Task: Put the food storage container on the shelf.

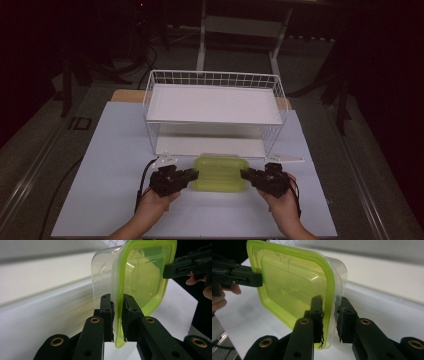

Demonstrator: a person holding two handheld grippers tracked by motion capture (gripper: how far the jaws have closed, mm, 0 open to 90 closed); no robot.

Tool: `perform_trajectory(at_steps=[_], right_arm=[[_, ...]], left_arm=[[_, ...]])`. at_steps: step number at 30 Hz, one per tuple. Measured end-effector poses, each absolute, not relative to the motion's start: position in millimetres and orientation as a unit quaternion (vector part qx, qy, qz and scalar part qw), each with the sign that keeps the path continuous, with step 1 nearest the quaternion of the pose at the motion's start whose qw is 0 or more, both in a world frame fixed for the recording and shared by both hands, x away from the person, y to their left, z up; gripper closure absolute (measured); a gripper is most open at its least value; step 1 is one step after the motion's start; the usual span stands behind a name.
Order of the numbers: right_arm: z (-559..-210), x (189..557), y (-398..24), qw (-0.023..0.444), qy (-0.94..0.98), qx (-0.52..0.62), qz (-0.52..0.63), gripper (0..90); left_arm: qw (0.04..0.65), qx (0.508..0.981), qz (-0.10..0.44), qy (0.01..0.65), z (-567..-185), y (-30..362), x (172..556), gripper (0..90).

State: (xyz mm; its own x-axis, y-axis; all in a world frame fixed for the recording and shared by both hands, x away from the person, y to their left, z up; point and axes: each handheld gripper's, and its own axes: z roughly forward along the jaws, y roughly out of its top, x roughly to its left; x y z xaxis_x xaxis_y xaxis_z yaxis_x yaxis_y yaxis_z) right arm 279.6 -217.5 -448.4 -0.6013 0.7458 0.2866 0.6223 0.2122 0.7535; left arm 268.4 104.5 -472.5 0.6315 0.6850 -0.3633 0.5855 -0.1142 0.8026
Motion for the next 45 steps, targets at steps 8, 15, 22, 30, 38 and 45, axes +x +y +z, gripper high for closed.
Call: perform_trajectory(at_steps=[8,15,22,30,38,45], right_arm=[[-440.7,308.9,-206.3,0.081,0.771,0.44,0.454,77.2],[-451.9,326.6,-198.4,0.087,0.769,0.446,0.45,76.9],[-460.3,343.0,-190.9,0.1,0.764,0.454,0.448,76.4],[-470.5,354.9,-186.8,0.116,0.76,0.455,0.451,76.3],[-480.5,366.5,-184.3,0.128,0.757,0.458,0.448,76.0],[-483.4,372.7,-182.3,0.134,0.755,0.462,0.446,75.0]], left_arm=[[0.509,0.738,0.067,0.437,-466.1,111.2,293.1,81.0],[0.496,0.742,0.071,0.446,-474.4,114.1,310.5,80.9],[0.494,0.737,0.069,0.456,-482.9,117.5,329.4,80.8],[0.493,0.731,0.068,0.467,-496.2,118.2,342.3,80.6],[0.489,0.727,0.08,0.476,-503.4,115.5,353.9,80.4],[0.493,0.723,0.095,0.474,-505.3,115.1,361.5,79.9]])
